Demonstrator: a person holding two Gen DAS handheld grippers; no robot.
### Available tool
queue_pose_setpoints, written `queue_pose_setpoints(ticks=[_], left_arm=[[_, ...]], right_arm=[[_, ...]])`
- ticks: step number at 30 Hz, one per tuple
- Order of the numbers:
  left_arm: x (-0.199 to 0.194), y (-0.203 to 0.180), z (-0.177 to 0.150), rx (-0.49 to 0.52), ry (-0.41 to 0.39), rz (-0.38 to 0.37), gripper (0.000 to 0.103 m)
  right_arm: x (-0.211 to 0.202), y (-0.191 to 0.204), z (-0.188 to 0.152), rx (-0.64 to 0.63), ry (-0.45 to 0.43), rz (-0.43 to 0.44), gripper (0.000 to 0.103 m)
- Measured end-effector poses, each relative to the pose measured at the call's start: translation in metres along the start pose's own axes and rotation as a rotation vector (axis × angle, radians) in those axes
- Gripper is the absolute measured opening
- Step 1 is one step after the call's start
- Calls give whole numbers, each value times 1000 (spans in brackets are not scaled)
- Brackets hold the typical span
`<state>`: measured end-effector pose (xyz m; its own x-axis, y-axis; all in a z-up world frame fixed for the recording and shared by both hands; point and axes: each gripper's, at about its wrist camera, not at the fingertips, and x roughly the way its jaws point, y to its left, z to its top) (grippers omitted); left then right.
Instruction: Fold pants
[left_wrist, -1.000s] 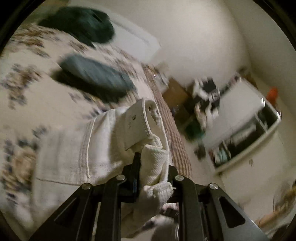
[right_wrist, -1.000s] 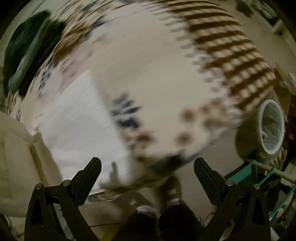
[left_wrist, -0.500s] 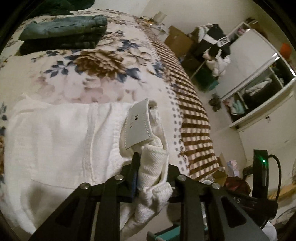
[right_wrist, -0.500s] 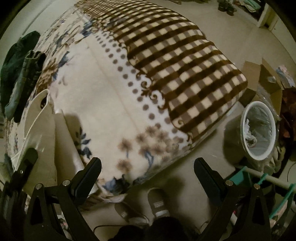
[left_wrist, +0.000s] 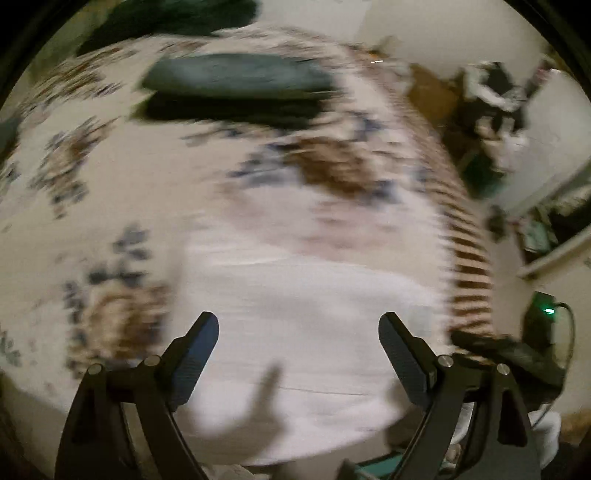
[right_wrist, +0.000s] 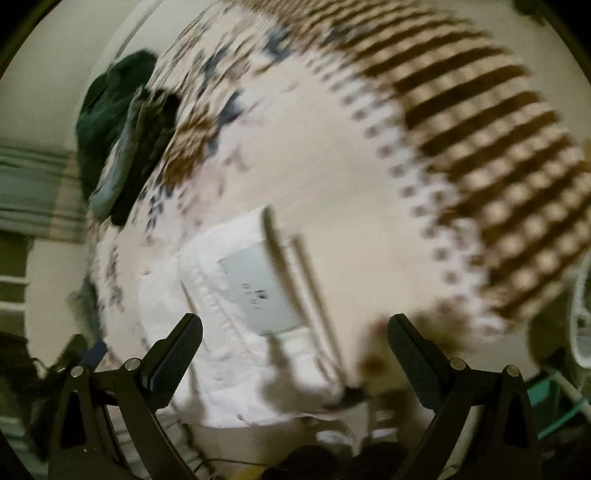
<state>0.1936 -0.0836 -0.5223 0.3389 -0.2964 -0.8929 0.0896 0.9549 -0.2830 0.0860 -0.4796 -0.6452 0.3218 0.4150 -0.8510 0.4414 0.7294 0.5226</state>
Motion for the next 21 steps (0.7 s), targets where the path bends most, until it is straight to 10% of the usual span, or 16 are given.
queue_pose_setpoints(ticks=[7,9,14,21], left_arm=[[30,87,13,-100,59,126,88],[38,97,17,-131,73,102,88],[61,95,34,-227,83,1,88],[114,68,70,-210,138,-38,88]], right_arm=[[87,3,8,47,159,161,96],[87,10,5,47,131,180,49],[55,40,-2,-31,22,75,12],[16,28,15,-25,-60,-41,12]])
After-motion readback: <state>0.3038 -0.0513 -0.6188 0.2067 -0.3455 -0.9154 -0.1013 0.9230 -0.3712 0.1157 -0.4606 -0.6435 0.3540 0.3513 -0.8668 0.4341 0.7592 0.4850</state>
